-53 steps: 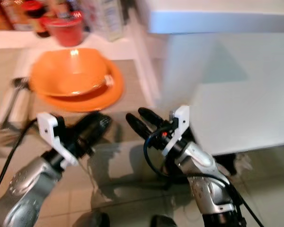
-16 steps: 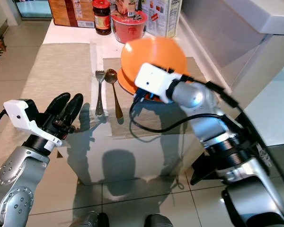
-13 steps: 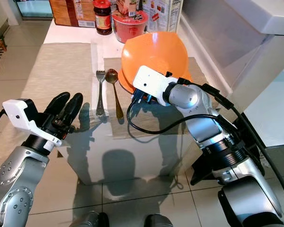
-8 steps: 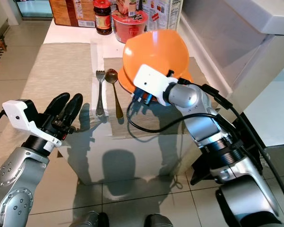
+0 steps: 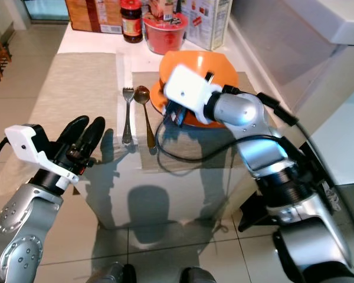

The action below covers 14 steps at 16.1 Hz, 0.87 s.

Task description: Setting the table

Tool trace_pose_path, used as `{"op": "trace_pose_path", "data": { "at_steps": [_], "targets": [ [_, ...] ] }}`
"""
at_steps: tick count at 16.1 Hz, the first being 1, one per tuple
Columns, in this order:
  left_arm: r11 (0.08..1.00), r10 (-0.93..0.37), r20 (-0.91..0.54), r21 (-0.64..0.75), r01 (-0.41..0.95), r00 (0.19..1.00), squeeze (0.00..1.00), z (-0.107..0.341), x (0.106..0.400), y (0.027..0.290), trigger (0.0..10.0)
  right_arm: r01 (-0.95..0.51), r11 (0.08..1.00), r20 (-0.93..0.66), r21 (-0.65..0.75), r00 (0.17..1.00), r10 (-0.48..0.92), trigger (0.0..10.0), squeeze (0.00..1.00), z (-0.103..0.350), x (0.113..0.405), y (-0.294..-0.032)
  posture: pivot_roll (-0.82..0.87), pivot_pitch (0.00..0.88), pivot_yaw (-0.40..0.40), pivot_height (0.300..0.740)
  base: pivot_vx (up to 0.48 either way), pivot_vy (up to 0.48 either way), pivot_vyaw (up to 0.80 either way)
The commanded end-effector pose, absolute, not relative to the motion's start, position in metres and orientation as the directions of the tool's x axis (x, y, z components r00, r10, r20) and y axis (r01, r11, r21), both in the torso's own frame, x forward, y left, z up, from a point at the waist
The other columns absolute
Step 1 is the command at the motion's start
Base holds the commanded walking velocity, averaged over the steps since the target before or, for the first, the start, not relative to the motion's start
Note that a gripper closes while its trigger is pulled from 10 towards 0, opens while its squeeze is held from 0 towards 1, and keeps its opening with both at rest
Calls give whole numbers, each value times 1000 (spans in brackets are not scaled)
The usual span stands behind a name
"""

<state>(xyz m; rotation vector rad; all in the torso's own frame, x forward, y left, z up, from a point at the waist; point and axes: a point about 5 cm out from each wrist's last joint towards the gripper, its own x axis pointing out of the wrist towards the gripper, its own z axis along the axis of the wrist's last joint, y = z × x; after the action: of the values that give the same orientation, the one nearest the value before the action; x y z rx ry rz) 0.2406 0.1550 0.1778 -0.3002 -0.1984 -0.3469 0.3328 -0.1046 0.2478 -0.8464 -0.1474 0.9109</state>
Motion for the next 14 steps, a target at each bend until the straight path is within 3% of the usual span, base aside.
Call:
{"op": "trace_pose_path", "data": {
  "at_steps": [1,5,8,10,13,14],
  "targets": [
    [898,-308,251,-241,367,918,0,180,238,153,10000,-664,270,-273,-697,594,757,10000,1000,247,328,-109,-45,128,-54,740,0,0,0],
    [895,-312,250,-248,372,917,0,179,238,151,10000,-539,275,-234,-796,693,682,10000,1000,277,338,-128,-49,122,-60,740,0,0,0],
    [889,-323,250,-250,383,913,0,179,238,150,10000,-566,213,-299,-796,675,674,10000,1000,273,334,-124,-51,123,-62,740,0,0,0],
    [886,-329,253,-249,390,910,0,179,238,148,10000,-555,174,-362,-814,718,594,10000,1000,261,341,-131,-48,121,-64,740,0,0,0],
    [886,-327,256,-251,389,910,0,180,237,148,10000,-480,241,-318,-844,809,495,10000,1000,267,355,-141,-46,121,-66,740,0,0,0],
    [886,-326,256,-252,389,910,0,180,236,148,10000,-442,259,-290,-859,837,465,10000,0,272,358,-142,-46,125,-64,740,0,0,0]
  ]
}}
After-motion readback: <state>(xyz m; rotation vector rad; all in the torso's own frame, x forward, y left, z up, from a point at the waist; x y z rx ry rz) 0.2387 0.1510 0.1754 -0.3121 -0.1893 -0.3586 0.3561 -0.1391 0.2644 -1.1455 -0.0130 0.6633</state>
